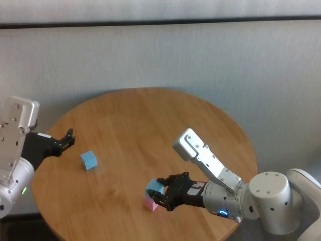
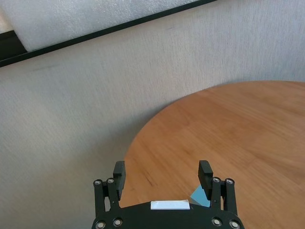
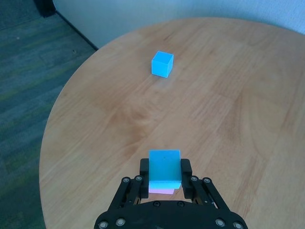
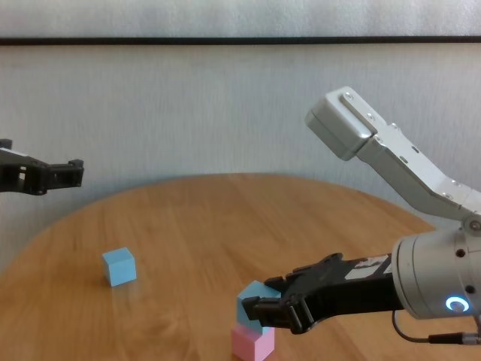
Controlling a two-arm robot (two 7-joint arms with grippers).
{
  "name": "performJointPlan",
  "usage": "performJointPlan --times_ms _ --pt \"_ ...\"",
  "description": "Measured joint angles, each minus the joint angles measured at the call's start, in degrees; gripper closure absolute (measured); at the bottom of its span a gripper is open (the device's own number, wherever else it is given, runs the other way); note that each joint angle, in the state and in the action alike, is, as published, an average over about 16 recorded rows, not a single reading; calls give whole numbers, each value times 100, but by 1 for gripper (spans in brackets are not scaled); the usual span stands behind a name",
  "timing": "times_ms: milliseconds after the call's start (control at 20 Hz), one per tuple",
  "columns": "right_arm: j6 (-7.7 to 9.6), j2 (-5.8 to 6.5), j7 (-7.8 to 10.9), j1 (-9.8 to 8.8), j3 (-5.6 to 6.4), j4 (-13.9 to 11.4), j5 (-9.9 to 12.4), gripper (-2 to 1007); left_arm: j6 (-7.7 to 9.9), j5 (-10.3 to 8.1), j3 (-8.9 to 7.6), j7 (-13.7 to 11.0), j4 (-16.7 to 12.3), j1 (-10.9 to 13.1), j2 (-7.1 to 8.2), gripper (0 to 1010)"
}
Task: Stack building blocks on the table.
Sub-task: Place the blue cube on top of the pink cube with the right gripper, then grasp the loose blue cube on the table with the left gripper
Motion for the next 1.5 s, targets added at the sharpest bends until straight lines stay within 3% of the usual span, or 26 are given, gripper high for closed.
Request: performJointPlan --times_ms 450,750,900,1200,1500 --pt "5 3 -3 -3 2 -10 7 524 0 0 0 0 0 0 0 11" --pt "6 5 -7 -7 7 -16 12 338 0 0 0 0 0 0 0 11" --pt "-33 5 -36 -30 64 -64 49 230 0 0 0 0 0 0 0 11" --pt "-254 29 -254 -139 326 -292 139 73 0 0 0 0 0 0 0 11" --pt "-684 97 -721 -331 806 -608 122 6 0 0 0 0 0 0 0 11"
